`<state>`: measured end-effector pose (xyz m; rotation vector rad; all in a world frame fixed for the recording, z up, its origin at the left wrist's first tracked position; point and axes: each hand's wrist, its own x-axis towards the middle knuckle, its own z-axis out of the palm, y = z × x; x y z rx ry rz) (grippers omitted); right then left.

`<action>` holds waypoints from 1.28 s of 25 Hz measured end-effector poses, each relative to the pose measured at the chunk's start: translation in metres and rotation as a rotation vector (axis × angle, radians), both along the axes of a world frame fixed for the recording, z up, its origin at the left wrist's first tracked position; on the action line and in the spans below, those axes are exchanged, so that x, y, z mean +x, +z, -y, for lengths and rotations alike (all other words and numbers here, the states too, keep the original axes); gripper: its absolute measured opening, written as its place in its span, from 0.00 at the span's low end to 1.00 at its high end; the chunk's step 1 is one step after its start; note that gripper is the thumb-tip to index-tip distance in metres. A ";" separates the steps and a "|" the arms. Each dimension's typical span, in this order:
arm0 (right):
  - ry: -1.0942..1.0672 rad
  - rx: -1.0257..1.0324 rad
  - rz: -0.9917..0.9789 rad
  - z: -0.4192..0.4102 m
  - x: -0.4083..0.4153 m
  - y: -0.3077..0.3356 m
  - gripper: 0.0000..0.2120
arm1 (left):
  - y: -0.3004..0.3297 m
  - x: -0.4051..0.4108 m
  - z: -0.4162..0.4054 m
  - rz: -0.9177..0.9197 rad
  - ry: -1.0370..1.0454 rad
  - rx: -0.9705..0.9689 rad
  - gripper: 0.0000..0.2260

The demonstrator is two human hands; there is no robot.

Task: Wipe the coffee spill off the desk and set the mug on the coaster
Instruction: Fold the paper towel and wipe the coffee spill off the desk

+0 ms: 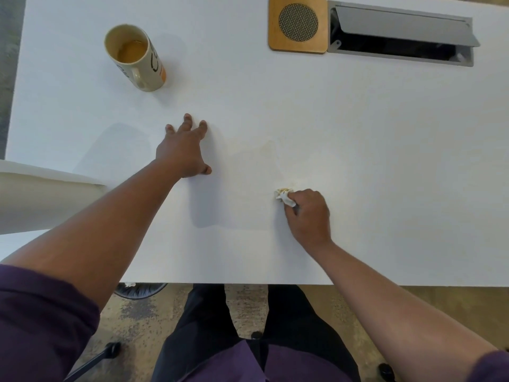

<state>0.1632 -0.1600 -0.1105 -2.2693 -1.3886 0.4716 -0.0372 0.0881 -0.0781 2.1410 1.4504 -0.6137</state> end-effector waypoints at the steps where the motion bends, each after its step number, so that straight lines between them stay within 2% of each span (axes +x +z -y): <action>1: 0.011 0.002 -0.021 -0.005 -0.010 0.000 0.04 | -0.001 0.000 0.000 0.001 0.000 0.001 0.53; 3: -0.064 0.031 -0.180 -0.021 -0.022 0.005 0.02 | -0.002 0.000 -0.001 0.002 -0.002 0.001 0.53; 5: -0.283 0.103 -0.360 -0.036 -0.016 0.010 0.03 | -0.002 0.000 -0.001 0.004 -0.002 0.001 0.53; 8: -0.467 0.138 -0.306 -0.038 0.018 0.015 0.04 | -0.003 -0.001 -0.001 0.006 0.003 0.003 0.53; 13: -0.306 -0.016 -0.149 -0.027 0.020 0.016 0.07 | -0.003 0.000 -0.001 0.005 0.003 0.007 0.53; 16: -0.210 -0.038 -0.220 -0.031 -0.020 0.018 0.05 | -0.002 -0.001 -0.001 0.005 0.001 0.005 0.53; 19: -0.294 -0.026 -0.411 -0.038 -0.030 0.019 0.01 | -0.001 0.000 0.000 0.008 -0.002 0.003 0.53; 22: -0.424 -0.010 -0.309 -0.033 -0.014 0.021 0.02 | -0.001 0.000 0.000 0.007 0.004 0.005 0.53; 25: -0.387 -0.115 -0.211 -0.025 -0.019 0.021 0.04 | 0.000 0.001 0.000 0.007 -0.001 0.007 0.53; 29: -0.364 -0.133 -0.289 -0.039 -0.055 0.018 0.07 | -0.003 -0.001 -0.001 -0.003 0.005 0.008 0.53; 32: -0.388 -0.088 -0.446 -0.056 -0.058 0.017 0.05 | -0.003 0.000 0.000 -0.001 0.004 0.010 0.53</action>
